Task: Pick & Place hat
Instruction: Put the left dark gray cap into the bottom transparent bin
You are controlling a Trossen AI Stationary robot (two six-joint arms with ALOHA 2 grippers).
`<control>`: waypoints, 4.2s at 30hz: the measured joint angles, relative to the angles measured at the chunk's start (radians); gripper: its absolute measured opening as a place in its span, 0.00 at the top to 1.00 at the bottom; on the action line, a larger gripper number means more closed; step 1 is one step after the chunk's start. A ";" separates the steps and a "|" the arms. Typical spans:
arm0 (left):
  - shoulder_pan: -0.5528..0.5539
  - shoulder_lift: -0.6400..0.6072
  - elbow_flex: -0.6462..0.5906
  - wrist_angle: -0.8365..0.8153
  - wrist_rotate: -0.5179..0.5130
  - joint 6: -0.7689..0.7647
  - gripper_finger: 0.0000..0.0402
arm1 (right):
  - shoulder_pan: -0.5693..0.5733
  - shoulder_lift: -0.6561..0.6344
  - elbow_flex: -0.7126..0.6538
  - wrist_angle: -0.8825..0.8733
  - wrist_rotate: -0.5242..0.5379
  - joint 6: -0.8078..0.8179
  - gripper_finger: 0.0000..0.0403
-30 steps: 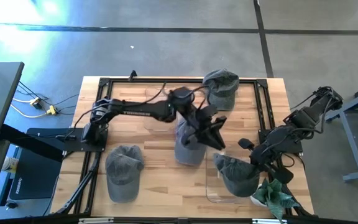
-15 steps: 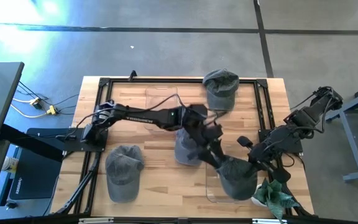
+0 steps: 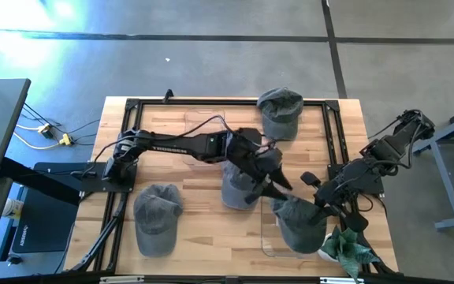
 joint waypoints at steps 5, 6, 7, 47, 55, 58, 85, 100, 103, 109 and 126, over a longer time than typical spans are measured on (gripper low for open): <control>0.001 0.063 -0.005 -0.018 0.057 -0.051 0.56 | 0.000 0.000 0.000 0.000 -0.013 0.001 0.99; 0.000 0.081 -0.006 -0.010 0.084 -0.063 0.56 | 0.000 0.000 0.000 0.001 -0.011 0.000 0.99; 0.000 0.096 -0.006 0.007 0.101 -0.066 0.56 | 0.000 0.000 0.000 0.002 -0.009 0.000 0.98; -0.039 0.059 -0.001 0.021 0.120 -0.403 1.00 | -0.197 -0.003 0.000 -0.067 0.048 0.165 0.44; -0.039 0.063 -0.003 0.013 0.109 -0.405 1.00 | -0.207 0.053 -0.002 -0.009 0.004 0.154 0.53; -0.039 0.063 -0.003 0.012 0.108 -0.405 1.00 | -0.206 0.053 -0.002 0.023 -0.022 0.162 0.63; 0.162 -0.025 -0.001 -0.447 0.084 -0.201 0.57 | -0.051 0.156 -0.001 -0.090 0.182 0.157 0.98; -0.048 -0.205 0.000 -0.716 -0.507 -0.130 0.57 | 0.044 0.180 -0.122 0.017 0.442 0.363 0.98; -0.086 -0.197 -0.004 -0.736 -0.522 -0.130 0.57 | 0.066 0.179 -0.184 0.136 0.467 0.342 0.99; -0.137 -0.200 -0.003 -0.738 -0.540 -0.137 0.57 | 0.073 0.176 -0.245 0.299 0.424 0.310 0.98; -0.144 -0.199 -0.003 -0.674 -0.534 -0.158 0.57 | 0.035 0.174 -0.327 0.264 0.373 -0.080 0.94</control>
